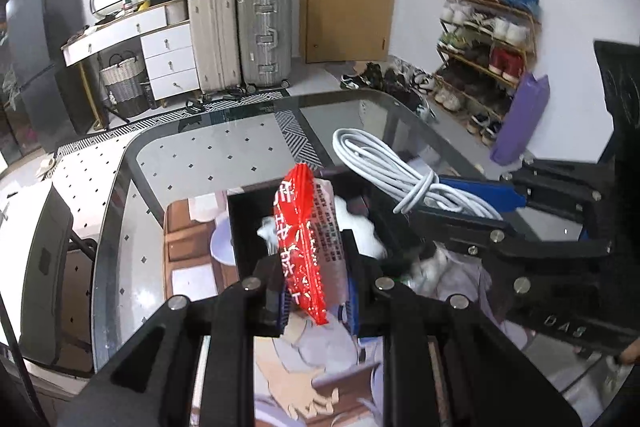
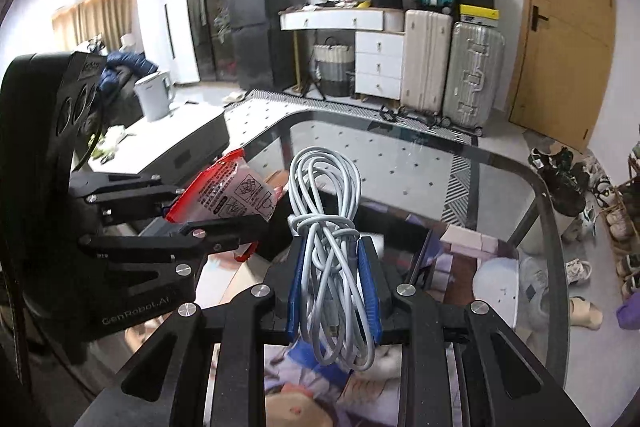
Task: Organize soft objects
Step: 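Lift the cable coil and red-edged packet and carry both over the black bin, then lower both items into the bin and open both grippers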
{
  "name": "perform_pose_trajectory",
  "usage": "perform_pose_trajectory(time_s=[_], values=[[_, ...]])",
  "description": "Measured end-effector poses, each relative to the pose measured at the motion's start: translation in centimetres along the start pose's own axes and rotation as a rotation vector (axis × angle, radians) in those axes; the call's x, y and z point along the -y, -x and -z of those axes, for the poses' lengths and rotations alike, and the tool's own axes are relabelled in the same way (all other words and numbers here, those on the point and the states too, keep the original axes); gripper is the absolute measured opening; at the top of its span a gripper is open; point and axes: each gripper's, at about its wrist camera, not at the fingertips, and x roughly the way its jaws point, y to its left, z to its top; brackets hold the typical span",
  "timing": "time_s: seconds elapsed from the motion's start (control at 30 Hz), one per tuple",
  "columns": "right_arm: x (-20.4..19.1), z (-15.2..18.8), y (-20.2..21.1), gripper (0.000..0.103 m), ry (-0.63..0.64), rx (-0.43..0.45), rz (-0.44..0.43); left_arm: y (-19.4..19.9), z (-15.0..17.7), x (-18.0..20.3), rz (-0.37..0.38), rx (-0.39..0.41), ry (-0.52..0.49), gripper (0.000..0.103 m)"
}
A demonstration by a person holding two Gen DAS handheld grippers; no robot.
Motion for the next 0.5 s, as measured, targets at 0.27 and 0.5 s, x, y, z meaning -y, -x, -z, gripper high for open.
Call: perform_pose_trajectory(time_s=[0.27,0.5], values=[[1.5,-1.4,-2.0,0.025,-0.069,0.047,0.045,-2.7,-1.8,-1.1,-0.015,0.022,0.062,0.019],[2.6,-1.6,-5.4,0.025,-0.093,0.027,0.056,-5.8,-2.0,-2.0,-0.041,-0.009,0.102,0.019]])
